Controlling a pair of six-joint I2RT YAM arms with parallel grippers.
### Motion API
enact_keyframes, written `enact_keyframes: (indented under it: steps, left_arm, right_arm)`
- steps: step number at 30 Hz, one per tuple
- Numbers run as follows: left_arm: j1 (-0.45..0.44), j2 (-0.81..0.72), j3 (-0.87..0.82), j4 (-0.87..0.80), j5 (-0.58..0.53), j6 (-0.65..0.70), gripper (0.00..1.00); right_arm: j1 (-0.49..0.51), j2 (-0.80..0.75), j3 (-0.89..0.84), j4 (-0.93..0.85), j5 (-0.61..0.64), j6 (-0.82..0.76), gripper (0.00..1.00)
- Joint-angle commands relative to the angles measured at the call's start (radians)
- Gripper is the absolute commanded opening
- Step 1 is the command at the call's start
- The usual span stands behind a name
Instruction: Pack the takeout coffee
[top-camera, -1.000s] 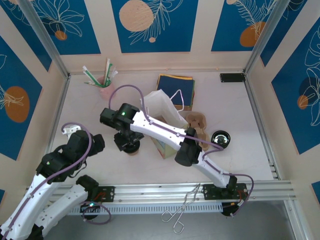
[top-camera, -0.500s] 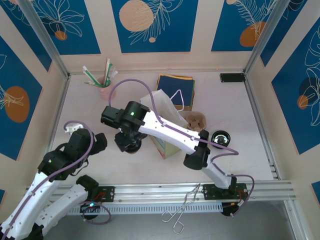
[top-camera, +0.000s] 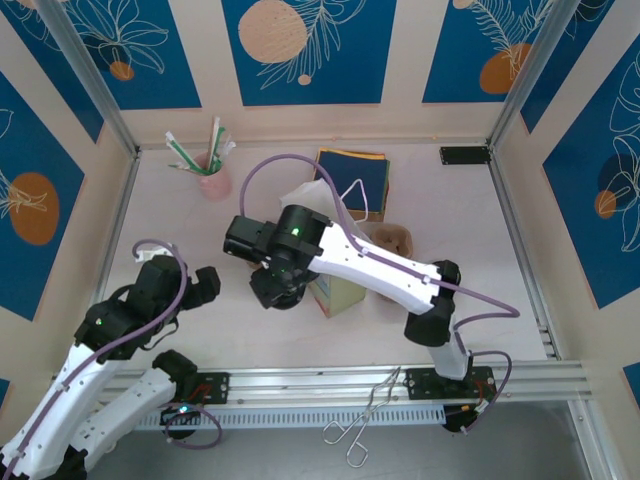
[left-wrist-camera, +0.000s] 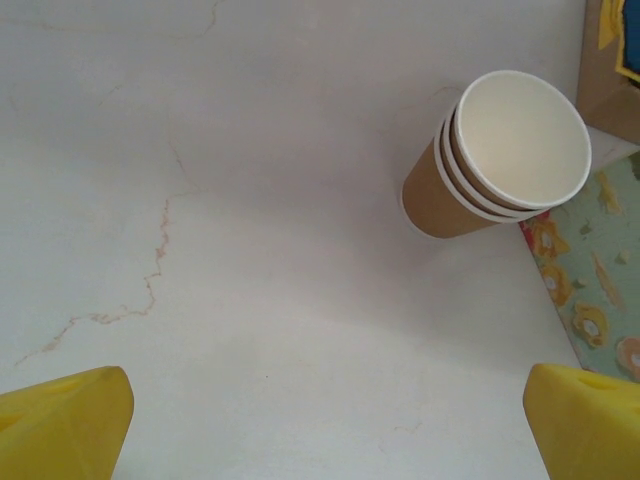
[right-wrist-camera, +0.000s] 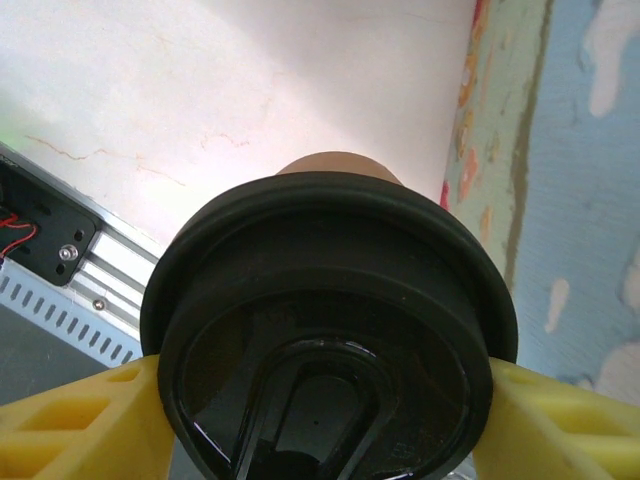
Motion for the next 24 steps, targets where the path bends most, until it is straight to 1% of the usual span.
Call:
enact_keyframes:
  steps: [1, 11, 19, 24]
  left_arm:
    - [0.003, 0.009, 0.042, 0.019, 0.018, 0.013, 1.0]
    - [0.003, 0.041, 0.056, 0.036, 0.043, 0.01, 1.0]
    - [0.003, 0.068, 0.073, 0.043, 0.046, 0.015, 1.0]
    - [0.003, 0.078, 0.077, 0.05, 0.047, 0.013, 1.0]
  right_arm:
    - [0.008, -0.071, -0.042, 0.013, 0.007, 0.035, 0.68]
    - [0.011, -0.194, -0.104, 0.003, 0.017, 0.048, 0.68]
    - [0.002, -0.271, -0.104, -0.025, 0.024, 0.047, 0.68]
    - [-0.009, -0.307, -0.097, -0.038, 0.008, 0.038, 0.67]
